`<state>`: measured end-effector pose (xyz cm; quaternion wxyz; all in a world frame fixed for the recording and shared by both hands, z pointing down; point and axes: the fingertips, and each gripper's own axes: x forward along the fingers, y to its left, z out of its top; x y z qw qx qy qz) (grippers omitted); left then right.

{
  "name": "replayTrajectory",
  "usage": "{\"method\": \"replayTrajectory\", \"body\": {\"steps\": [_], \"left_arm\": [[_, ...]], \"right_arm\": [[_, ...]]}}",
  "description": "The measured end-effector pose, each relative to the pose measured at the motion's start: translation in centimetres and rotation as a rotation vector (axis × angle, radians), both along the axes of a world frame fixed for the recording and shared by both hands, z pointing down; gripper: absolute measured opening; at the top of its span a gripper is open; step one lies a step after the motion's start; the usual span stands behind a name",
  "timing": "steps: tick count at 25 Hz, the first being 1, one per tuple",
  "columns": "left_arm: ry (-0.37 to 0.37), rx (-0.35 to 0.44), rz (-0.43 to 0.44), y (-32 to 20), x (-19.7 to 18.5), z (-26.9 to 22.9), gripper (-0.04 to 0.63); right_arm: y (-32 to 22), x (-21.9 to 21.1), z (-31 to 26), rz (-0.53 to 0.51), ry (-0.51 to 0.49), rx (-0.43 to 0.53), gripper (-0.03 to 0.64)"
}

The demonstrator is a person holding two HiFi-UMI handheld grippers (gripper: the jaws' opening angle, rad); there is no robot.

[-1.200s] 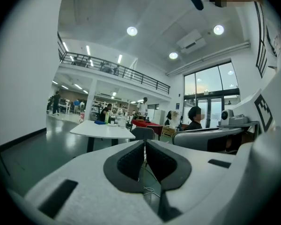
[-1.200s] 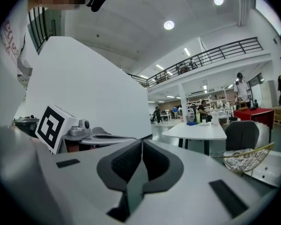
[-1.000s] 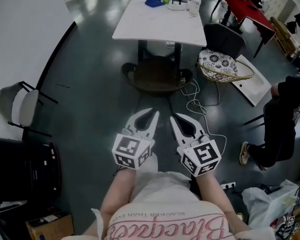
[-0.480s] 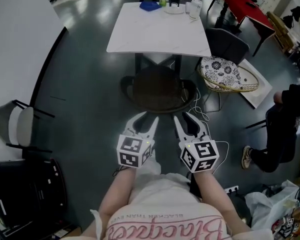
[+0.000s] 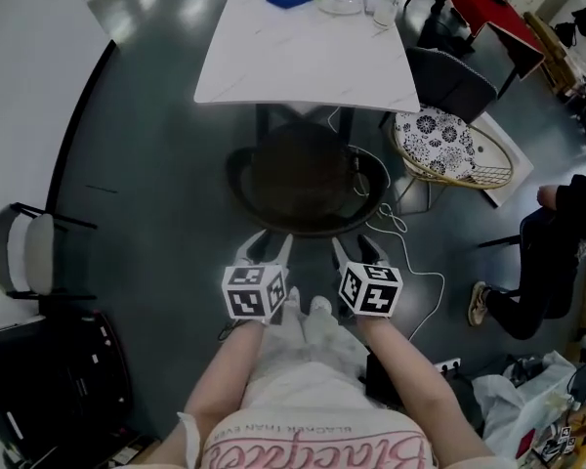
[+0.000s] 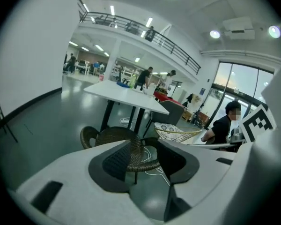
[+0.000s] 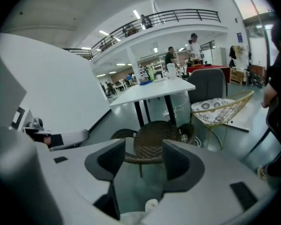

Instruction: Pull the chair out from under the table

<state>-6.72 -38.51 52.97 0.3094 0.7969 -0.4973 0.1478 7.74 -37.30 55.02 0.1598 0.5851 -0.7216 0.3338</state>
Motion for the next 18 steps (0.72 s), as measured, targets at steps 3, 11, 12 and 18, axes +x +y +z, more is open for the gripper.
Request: {"method": "replayTrajectory", "body": {"steps": [3,11,12,18], "left_arm": [[0.004,-0.088,-0.062,-0.8,-0.7,3.0,0.147],[0.063,-0.306,-0.284,-2.8,-3.6,11.2,0.147],[0.066,-0.326,-0.302,-3.2,-3.9,12.0,0.147],[0.086,-0.392,-0.351,-5.1,-4.1,15.8,0.147]], "right_arm": [[-0.5,0.8,3.5,0.046,0.006,-0.087,0.213],[-2.2,2.8,11.3,0.263,-0.179,-0.322,0.213],[-2.6,2.9,12.0,0.286,-0.194,-0.333,0.213],[-5.1,3.2,15.4,0.339,-0.197,-0.390,0.215]]}}
